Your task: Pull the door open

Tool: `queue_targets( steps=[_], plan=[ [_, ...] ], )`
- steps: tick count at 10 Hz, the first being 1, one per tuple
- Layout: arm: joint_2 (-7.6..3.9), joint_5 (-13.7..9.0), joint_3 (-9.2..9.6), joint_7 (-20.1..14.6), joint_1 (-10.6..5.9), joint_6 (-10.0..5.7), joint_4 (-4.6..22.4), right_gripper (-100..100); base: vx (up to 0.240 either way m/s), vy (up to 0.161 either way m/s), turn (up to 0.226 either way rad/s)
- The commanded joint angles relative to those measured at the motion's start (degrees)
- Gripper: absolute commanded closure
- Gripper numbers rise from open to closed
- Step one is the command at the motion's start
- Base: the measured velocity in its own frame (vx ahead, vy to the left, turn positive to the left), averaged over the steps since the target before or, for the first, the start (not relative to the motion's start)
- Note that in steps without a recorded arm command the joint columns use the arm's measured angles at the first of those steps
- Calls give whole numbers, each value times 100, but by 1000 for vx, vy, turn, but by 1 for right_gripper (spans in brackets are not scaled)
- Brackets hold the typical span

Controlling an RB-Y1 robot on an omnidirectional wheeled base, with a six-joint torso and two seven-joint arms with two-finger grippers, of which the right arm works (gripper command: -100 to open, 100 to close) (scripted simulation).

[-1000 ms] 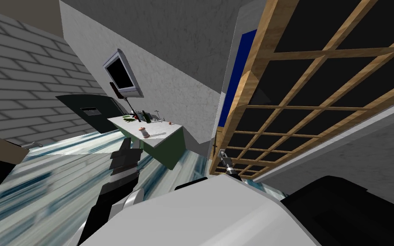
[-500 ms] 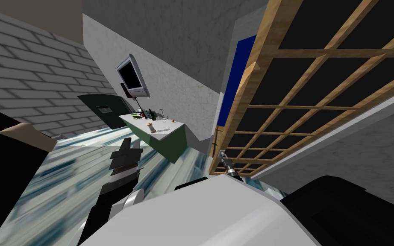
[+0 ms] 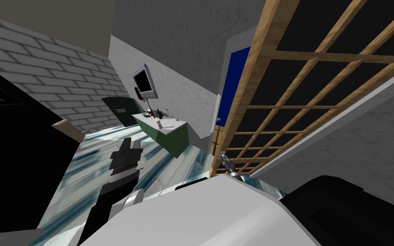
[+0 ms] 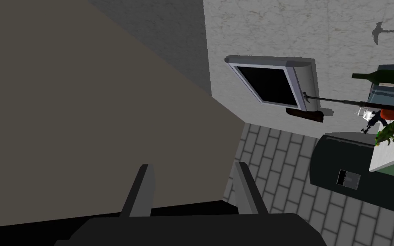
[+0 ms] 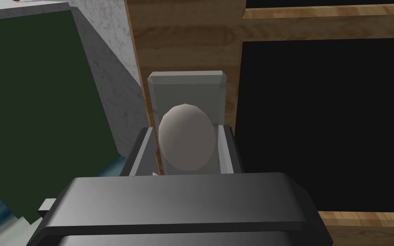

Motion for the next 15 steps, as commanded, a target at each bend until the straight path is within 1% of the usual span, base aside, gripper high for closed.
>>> queue_targets(
  steps=[1,2,3,6,7,8,10,15],
  plan=[
    [-45,40,115,-100,29,-134,51,100,-259,-30,175],
    [-80,58,174,-153,45,-203,81,100,-227,-69,149],
    [-134,87,267,-235,70,-311,127,100,-237,-45,182],
    [-242,144,452,-400,120,-526,219,100,-256,-40,125],
    [-216,140,416,-386,81,-495,238,100,-104,-15,21],
    [-236,174,503,-471,96,-588,320,100,-137,-18,154],
    [-263,193,554,-533,95,-661,381,100,-204,-40,126],
    [-366,269,754,-773,93,-944,617,100,-205,-35,135]
  ],
)
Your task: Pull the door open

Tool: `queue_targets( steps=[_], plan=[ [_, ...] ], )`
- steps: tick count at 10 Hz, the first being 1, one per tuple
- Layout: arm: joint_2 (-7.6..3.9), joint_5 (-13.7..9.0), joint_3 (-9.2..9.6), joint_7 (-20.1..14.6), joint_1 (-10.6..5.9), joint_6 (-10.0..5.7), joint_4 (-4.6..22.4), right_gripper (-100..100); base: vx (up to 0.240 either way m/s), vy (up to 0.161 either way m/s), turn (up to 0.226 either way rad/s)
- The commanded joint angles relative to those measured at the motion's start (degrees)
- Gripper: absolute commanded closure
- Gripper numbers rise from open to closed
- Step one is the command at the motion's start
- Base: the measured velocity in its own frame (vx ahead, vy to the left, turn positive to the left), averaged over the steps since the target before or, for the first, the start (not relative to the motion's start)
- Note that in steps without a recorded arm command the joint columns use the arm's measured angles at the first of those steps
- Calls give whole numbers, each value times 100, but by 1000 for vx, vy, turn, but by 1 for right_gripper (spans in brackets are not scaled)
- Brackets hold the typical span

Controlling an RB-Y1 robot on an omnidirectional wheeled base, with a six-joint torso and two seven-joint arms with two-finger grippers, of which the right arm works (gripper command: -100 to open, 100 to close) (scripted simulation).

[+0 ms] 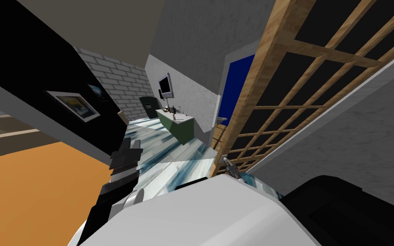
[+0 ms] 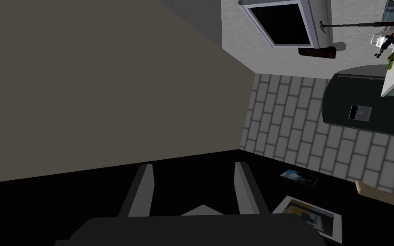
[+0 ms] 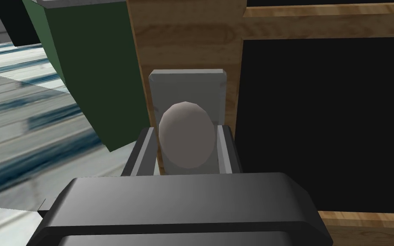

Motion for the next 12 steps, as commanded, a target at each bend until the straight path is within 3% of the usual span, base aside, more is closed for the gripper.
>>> queue_targets(
  steps=[1,2,9,10,12],
  plan=[
    [-18,19,54,-70,4,-79,82,100,-182,-29,117],
    [-16,10,32,-39,3,-41,42,100,-81,-22,29],
    [-45,121,176,-251,-54,-247,301,100,-195,-43,131],
    [-30,45,126,-227,18,-274,297,-100,-205,41,-114],
    [-18,-43,75,-217,113,-334,309,-100,-166,149,-188]
  ],
)
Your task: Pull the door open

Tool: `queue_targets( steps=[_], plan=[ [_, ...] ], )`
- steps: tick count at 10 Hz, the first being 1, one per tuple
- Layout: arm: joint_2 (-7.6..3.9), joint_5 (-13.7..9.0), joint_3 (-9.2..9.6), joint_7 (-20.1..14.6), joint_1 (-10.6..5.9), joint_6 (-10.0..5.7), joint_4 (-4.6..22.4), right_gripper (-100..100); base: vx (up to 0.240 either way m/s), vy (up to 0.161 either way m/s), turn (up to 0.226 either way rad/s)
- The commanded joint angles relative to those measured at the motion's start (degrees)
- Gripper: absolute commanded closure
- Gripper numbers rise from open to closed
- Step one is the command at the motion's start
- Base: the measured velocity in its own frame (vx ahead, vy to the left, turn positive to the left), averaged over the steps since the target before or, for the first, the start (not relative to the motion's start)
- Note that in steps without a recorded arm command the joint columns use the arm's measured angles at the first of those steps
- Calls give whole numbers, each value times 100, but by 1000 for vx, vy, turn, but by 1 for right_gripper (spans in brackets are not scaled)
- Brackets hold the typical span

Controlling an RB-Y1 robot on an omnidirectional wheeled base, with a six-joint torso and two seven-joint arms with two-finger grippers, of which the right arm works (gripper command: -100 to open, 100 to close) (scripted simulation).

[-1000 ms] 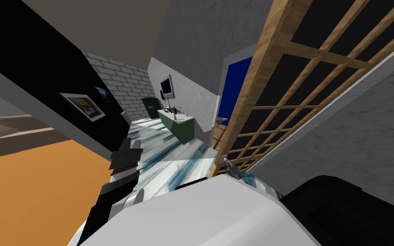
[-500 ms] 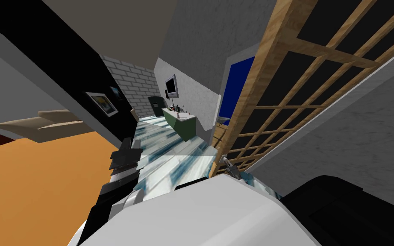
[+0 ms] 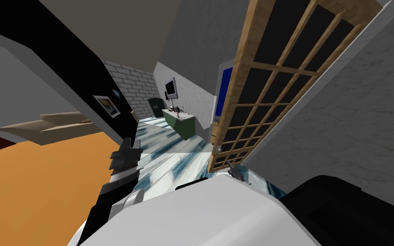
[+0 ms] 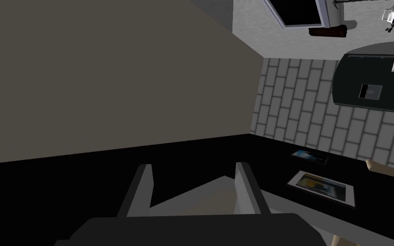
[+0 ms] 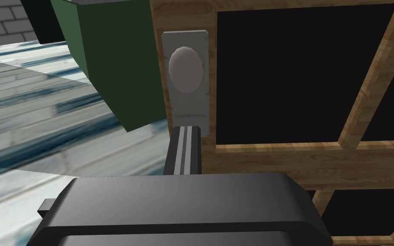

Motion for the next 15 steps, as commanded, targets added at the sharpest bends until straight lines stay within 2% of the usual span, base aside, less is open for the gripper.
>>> queue_targets(
  steps=[1,6,7,8,13,15],
  plan=[
    [0,0,0,0,0,0,0,-100,-73,64,-41],
    [138,-43,-233,91,-261,309,15,-100,233,-27,65],
    [110,-46,-216,109,-224,303,-49,-100,103,-28,1],
    [110,-46,-216,109,-224,303,-49,100,-13,9,2],
    [110,-46,-216,109,-224,303,-49,100,-19,4,2],
    [82,5,-117,45,-202,218,17,100,-129,-33,108]
  ],
)
